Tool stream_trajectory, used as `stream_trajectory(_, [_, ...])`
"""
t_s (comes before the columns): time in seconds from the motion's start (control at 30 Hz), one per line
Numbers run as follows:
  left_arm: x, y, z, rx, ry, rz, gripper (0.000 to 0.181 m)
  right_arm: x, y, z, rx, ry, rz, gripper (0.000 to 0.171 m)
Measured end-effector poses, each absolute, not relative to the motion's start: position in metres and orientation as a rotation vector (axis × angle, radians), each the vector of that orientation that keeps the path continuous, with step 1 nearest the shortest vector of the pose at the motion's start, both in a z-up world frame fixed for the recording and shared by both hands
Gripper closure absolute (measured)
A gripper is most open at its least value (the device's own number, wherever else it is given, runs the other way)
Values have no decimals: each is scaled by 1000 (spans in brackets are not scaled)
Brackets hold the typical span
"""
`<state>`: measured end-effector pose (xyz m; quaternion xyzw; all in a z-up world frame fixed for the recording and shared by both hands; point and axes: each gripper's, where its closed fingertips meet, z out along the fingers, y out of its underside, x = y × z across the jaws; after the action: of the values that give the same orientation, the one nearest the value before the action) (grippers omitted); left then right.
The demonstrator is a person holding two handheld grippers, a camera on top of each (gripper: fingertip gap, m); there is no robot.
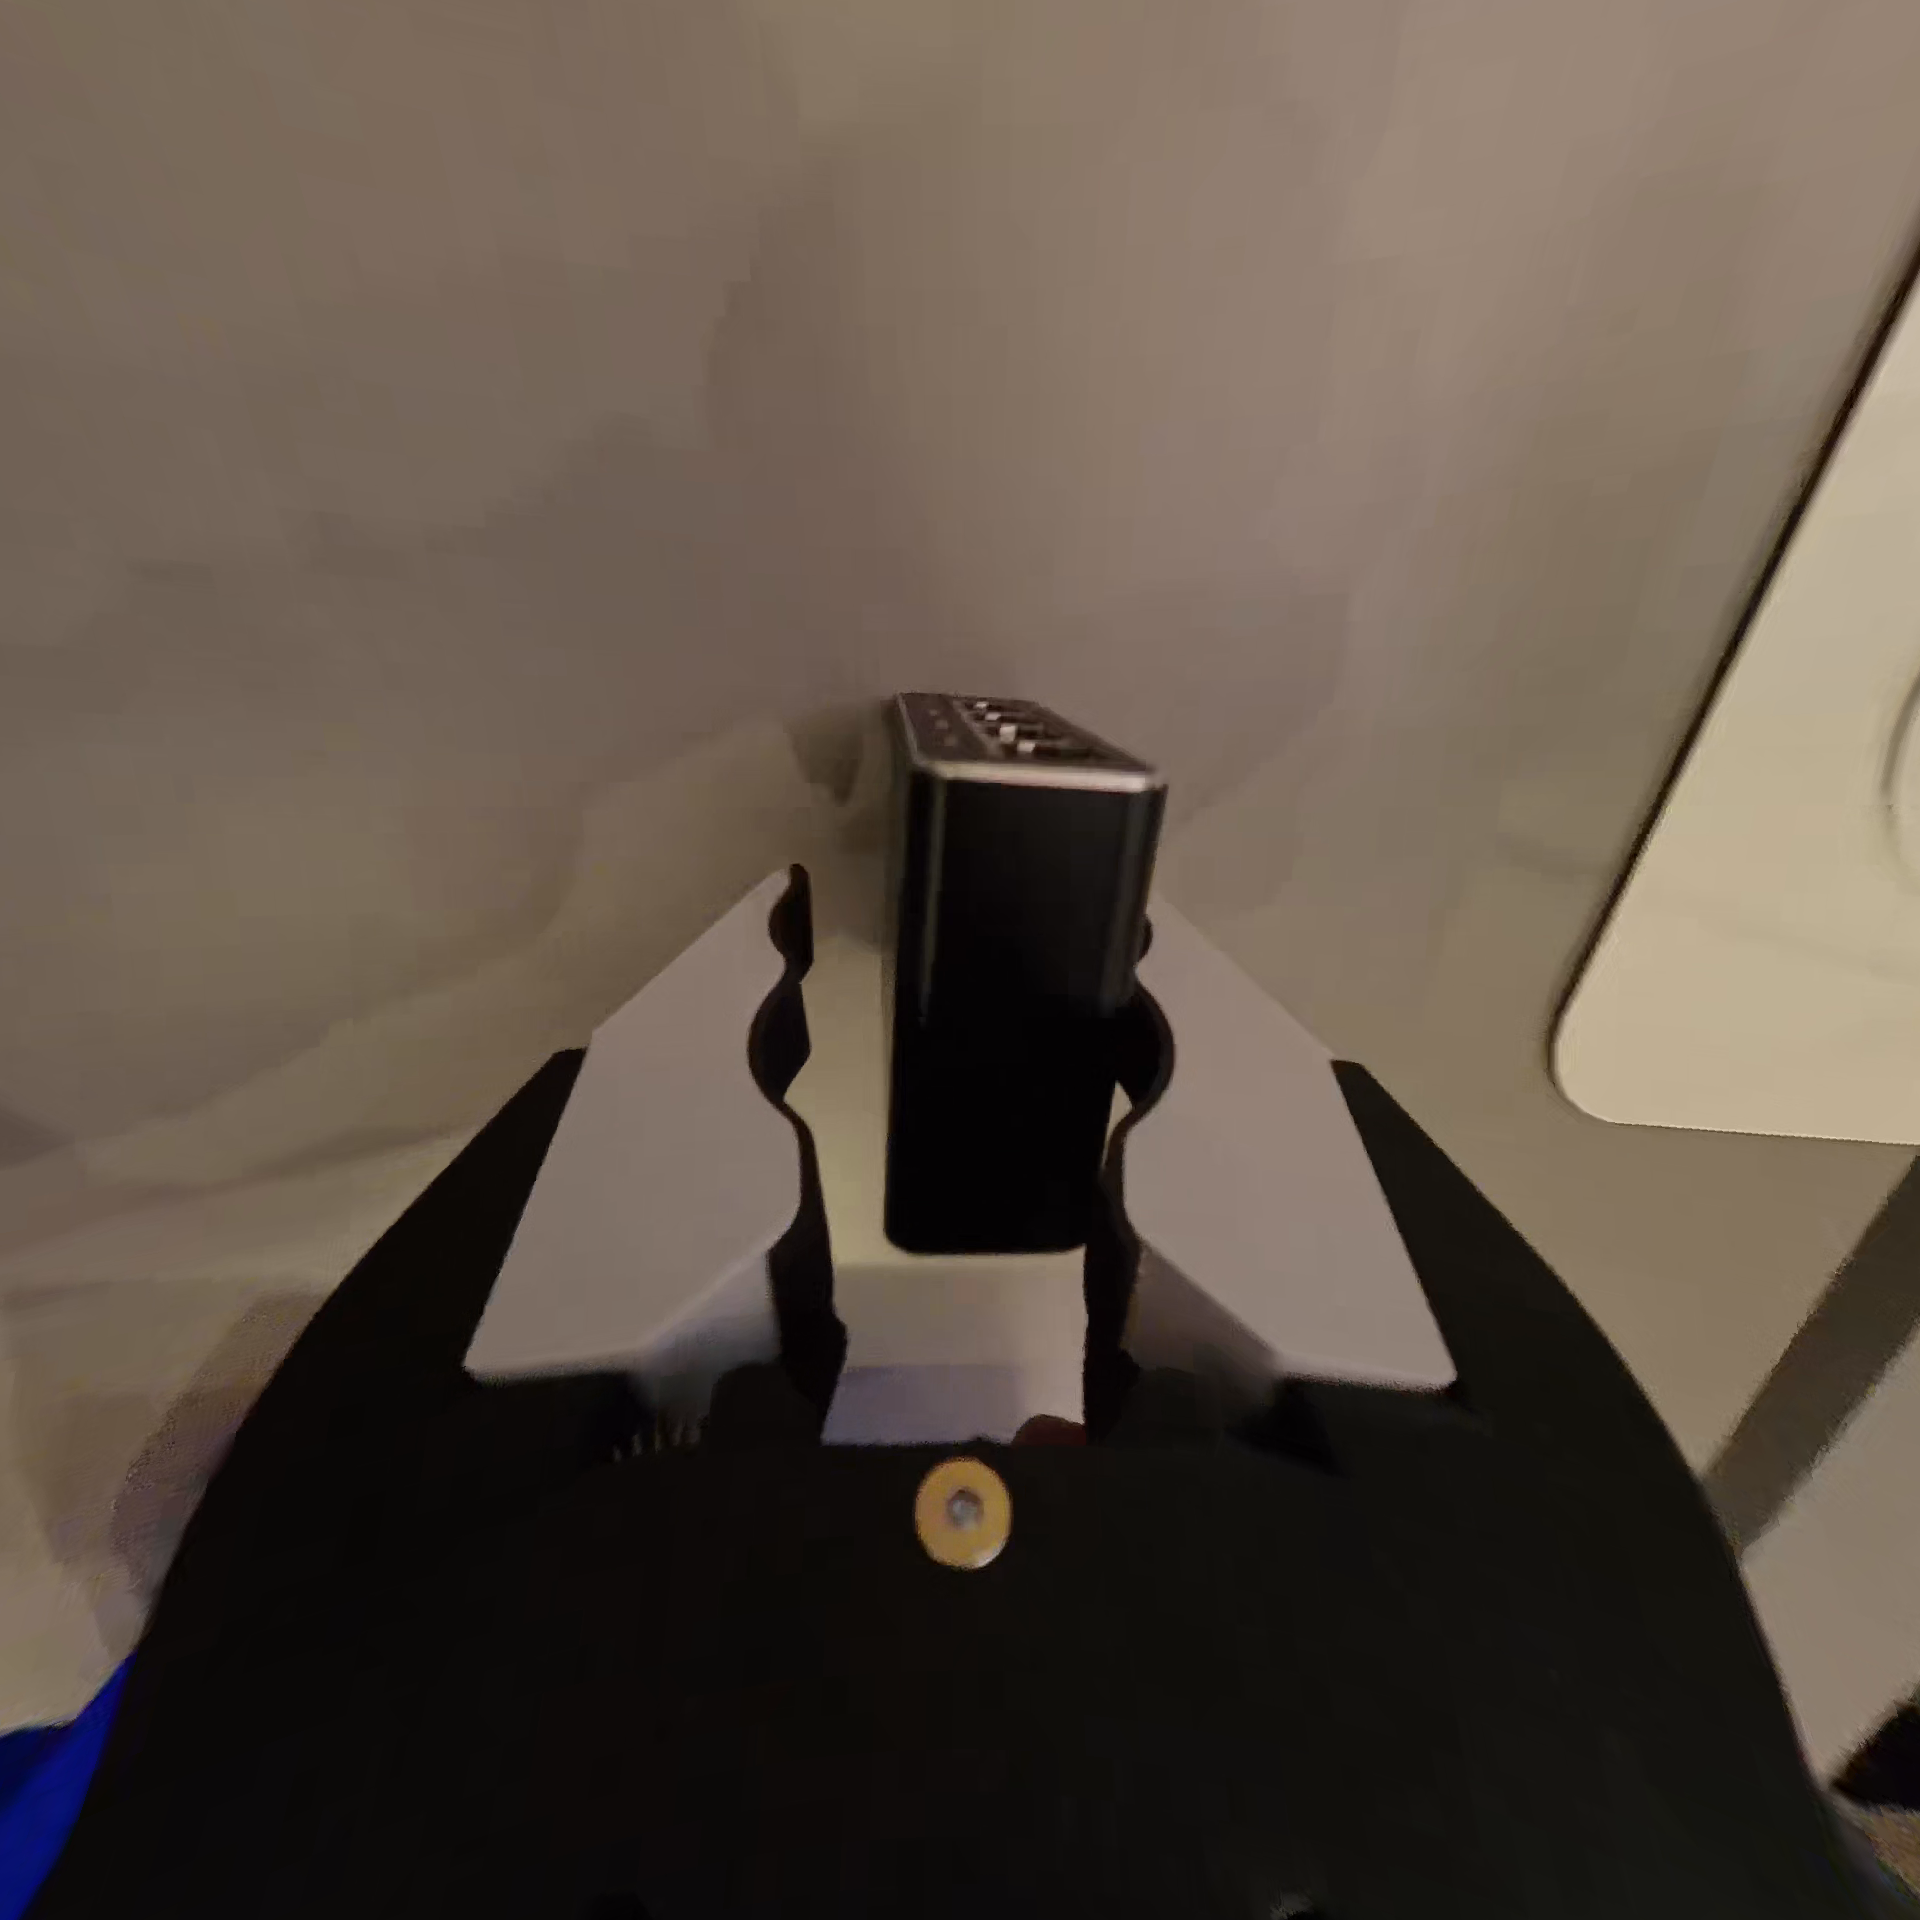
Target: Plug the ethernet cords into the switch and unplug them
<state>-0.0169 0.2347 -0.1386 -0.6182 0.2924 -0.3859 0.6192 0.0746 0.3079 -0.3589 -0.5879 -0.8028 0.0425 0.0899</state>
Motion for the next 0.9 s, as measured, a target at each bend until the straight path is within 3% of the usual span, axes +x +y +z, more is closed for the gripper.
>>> stream_trajectory(0.1, [-16, 234, -137, -1419, 677, -884, 170, 72, 312, -368, -1697, -2418, 9, 131])
stream_trajectory(0.43, [-18, 234, -135, -1412, 677, -877, 170, 58, 314, -359, -1607, -2309, 48, 138])
stream_trajectory(0.9, [-20, 235, -128, -1404, 660, -837, 170, 44, 319, -246, -1269, -1922, -120, 138])
